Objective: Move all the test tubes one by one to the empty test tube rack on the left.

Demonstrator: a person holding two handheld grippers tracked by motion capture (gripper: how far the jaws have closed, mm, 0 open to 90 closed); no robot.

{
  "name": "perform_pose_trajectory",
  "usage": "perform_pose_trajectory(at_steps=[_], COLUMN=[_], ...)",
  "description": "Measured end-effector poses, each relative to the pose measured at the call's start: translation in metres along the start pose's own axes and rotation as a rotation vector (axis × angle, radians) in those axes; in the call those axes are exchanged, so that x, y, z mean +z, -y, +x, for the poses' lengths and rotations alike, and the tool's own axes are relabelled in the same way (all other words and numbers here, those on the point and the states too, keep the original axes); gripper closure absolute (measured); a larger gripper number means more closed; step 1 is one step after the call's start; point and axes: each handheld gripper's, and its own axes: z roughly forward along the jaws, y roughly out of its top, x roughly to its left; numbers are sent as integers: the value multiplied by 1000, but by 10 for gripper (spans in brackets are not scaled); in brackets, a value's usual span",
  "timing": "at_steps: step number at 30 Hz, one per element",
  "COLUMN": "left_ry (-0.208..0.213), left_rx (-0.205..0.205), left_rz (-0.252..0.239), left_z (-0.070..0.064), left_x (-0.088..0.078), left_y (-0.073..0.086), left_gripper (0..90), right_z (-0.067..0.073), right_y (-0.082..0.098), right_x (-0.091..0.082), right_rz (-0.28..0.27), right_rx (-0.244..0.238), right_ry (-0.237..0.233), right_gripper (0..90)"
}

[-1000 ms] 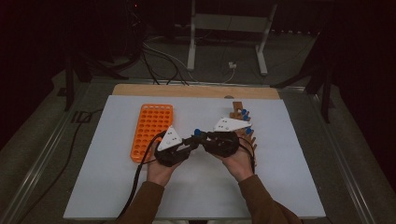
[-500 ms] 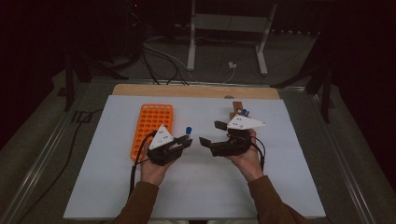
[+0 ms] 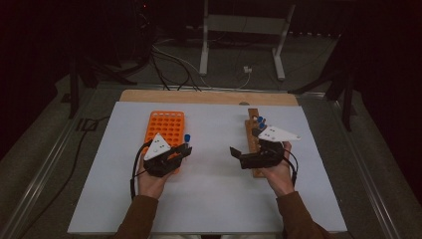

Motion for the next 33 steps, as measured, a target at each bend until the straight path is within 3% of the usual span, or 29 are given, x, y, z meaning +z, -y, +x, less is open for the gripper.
perform_pose_trajectory(at_steps=[6, 16, 23, 33], left_ry=[-17, -46, -59, -76], left_rx=[-6, -18, -22, -24], left_rz=[0, -10, -16, -14], left_z=[6, 15, 18, 22], left_x=[-5, -15, -21, -26], left_y=[3, 7, 9, 13], left_gripper=[780, 780, 780, 780], right_z=[-13, -29, -37, -43], right_y=[6, 15, 21, 29], right_x=[-10, -26, -38, -44], right_rz=[-13, -19, -26, -39], right_rx=[35, 53, 71, 107], right_ry=[18, 63, 92, 94], right_gripper=[0, 0, 0, 0])
